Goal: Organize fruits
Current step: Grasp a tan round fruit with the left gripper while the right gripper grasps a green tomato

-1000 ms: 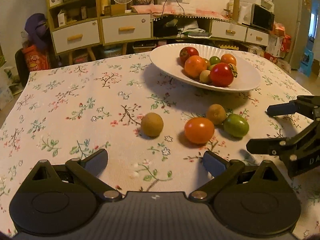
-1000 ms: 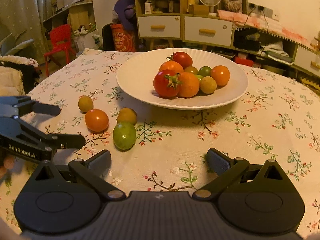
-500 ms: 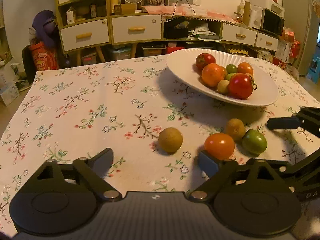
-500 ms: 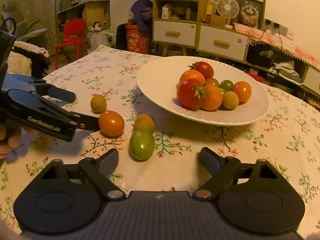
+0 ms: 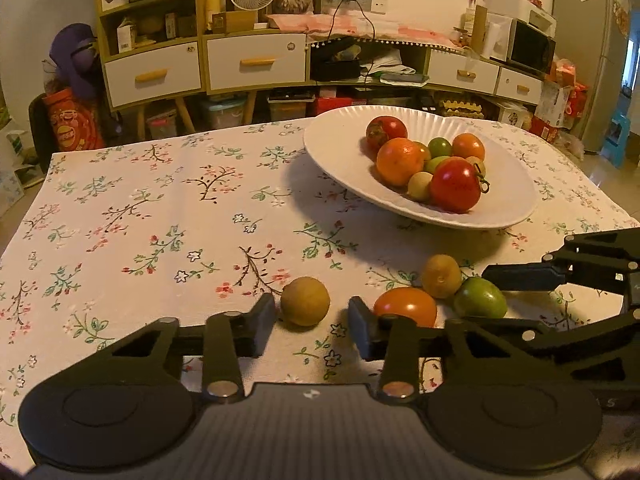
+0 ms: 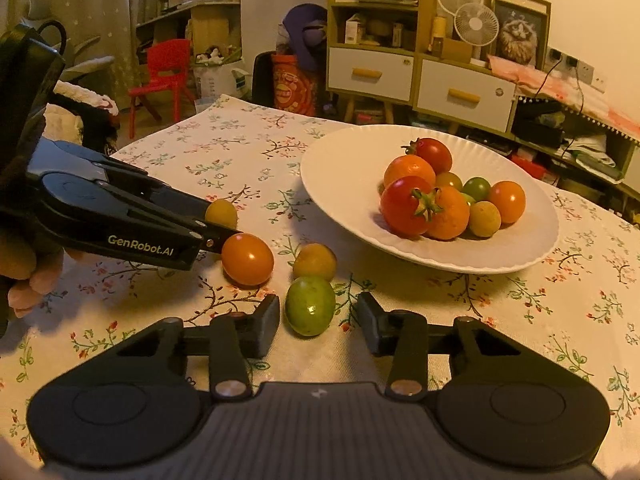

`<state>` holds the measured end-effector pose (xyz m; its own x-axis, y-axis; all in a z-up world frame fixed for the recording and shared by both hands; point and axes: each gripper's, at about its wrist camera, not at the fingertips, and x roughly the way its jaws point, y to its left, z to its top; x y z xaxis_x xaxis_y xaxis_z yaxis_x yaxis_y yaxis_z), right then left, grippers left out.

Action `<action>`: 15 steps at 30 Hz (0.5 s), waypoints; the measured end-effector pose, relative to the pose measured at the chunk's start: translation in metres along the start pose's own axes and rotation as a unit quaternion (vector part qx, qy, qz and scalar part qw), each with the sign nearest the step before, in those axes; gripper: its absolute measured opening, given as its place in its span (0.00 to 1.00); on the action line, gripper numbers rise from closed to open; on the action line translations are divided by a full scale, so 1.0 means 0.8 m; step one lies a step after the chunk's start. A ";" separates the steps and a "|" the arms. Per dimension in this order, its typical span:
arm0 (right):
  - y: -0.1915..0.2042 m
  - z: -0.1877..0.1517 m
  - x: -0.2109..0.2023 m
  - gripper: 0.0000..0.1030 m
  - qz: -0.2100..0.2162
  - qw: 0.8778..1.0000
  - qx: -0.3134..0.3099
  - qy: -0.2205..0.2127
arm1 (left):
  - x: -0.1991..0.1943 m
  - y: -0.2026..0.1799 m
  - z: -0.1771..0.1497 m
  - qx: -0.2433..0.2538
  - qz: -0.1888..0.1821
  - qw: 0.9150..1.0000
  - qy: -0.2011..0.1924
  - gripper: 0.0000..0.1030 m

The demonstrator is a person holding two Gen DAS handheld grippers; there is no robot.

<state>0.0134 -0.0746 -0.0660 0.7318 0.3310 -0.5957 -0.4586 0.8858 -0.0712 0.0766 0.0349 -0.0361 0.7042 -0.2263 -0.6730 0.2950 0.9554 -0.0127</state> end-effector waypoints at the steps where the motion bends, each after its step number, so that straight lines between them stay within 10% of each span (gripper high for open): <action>1: 0.000 0.000 0.000 0.35 0.001 1.000 0.000 0.000 | 0.000 0.000 0.000 0.000 0.000 1.000 0.000 0.35; 15: 0.001 0.000 -0.003 0.23 0.010 1.000 0.003 0.001 | -0.003 -0.001 0.003 -0.014 0.004 1.000 0.009 0.26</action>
<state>0.0115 -0.0744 -0.0647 0.7219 0.3485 -0.5979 -0.4705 0.8807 -0.0548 0.0763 0.0345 -0.0330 0.6948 -0.2152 -0.6862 0.2707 0.9623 -0.0277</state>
